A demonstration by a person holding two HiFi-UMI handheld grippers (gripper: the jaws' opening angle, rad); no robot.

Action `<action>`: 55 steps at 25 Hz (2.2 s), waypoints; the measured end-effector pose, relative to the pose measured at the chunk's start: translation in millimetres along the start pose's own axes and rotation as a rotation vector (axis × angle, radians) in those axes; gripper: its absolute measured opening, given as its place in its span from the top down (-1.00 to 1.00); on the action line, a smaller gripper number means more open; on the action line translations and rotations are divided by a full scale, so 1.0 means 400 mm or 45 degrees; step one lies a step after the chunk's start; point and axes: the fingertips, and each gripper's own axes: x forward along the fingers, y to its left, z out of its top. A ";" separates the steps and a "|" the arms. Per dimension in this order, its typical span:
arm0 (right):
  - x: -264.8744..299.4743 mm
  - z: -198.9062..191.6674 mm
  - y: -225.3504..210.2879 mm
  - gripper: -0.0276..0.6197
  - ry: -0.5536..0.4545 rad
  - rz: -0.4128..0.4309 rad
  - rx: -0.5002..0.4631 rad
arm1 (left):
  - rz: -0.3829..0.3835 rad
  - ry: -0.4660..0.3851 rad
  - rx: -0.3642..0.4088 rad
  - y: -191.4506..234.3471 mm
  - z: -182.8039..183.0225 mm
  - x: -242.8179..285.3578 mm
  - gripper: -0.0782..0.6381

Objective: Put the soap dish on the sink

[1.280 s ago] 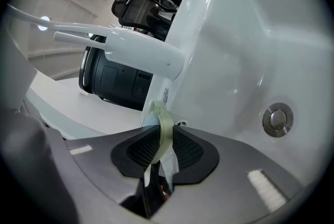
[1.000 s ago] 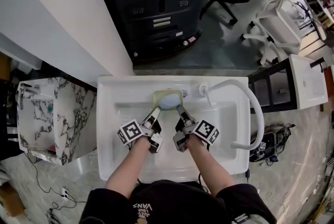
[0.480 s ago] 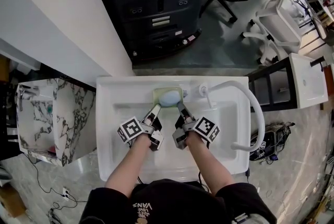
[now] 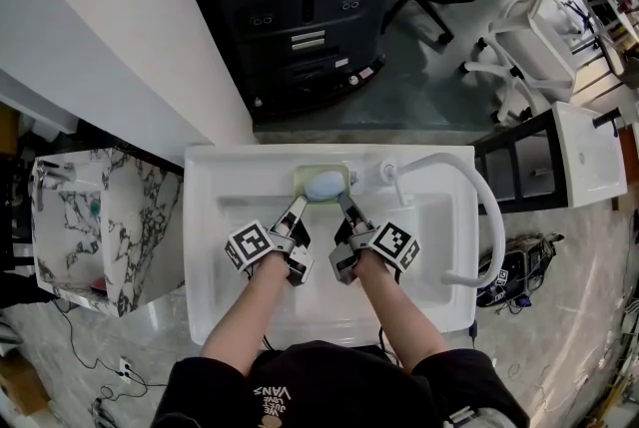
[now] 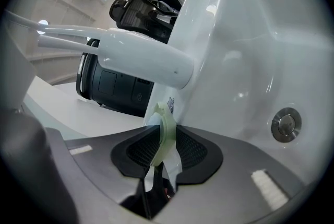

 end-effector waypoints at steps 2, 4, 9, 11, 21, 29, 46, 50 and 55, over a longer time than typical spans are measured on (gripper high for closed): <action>-0.005 0.006 0.003 0.65 -0.013 0.000 -0.013 | 0.000 -0.003 0.005 0.001 0.001 -0.002 0.44; -0.011 0.013 0.005 0.62 -0.025 0.001 -0.031 | -0.003 -0.003 0.012 0.000 0.002 -0.004 0.44; -0.031 0.017 0.002 0.63 -0.032 -0.020 -0.125 | -0.032 0.016 0.045 -0.012 0.003 -0.005 0.31; -0.037 0.012 -0.002 0.63 -0.025 -0.039 -0.184 | -0.028 0.024 0.079 -0.014 0.005 -0.010 0.27; -0.055 -0.014 -0.006 0.63 0.012 -0.102 -0.412 | 0.105 0.099 0.484 0.000 -0.001 -0.051 0.27; -0.065 -0.024 -0.008 0.66 0.052 -0.139 -0.608 | 0.240 0.138 0.817 0.010 -0.004 -0.077 0.28; -0.042 -0.028 0.014 0.91 0.091 -0.107 -0.722 | 0.259 0.181 1.013 -0.009 -0.012 -0.046 0.64; -0.033 -0.016 0.019 0.91 0.090 -0.104 -0.711 | 0.257 0.178 1.006 -0.016 -0.009 -0.034 0.64; -0.027 -0.006 0.021 0.91 0.092 -0.102 -0.706 | 0.254 0.174 0.994 -0.018 -0.009 -0.027 0.64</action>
